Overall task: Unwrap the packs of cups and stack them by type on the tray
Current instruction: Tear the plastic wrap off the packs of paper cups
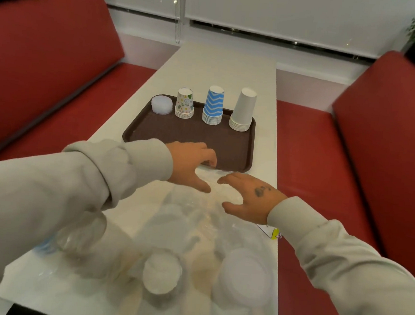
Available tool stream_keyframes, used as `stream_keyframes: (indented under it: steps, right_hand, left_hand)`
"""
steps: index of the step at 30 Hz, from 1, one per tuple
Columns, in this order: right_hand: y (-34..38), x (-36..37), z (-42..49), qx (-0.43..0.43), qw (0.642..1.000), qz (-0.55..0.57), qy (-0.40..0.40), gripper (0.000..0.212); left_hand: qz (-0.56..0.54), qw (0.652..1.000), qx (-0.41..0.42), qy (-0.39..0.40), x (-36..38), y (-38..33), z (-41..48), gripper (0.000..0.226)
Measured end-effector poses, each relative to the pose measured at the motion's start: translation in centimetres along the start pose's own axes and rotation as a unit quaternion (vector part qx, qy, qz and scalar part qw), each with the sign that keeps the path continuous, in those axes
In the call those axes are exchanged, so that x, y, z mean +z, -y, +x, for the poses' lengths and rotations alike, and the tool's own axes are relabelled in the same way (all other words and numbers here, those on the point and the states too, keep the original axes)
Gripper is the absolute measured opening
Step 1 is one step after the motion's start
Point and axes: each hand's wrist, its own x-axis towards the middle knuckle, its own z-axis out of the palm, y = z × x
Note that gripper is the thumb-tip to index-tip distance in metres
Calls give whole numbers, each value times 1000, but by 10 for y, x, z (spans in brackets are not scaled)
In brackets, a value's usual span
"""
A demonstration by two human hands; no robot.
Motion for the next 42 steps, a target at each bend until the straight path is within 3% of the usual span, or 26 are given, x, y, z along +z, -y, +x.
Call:
stream_keyframes:
  steps: [9, 18, 26, 42]
  right_hand:
    - [16, -40, -56, -57, 997, 43, -39, 46]
    - [20, -36, -115, -73, 992, 104, -22, 35]
    - [31, -13, -137, -113, 991, 68, 31, 61]
    - [32, 3, -137, -128, 990, 55, 26, 57]
  left_hand:
    - [-96, 986, -75, -110, -39, -55, -56, 46]
    - [-187, 959, -141, -157, -4, -129, -109, 30]
    - [-195, 956, -182, -121, 42, -158, -130, 24]
    - [-217, 940, -227, -132, 67, -182, -127, 29]
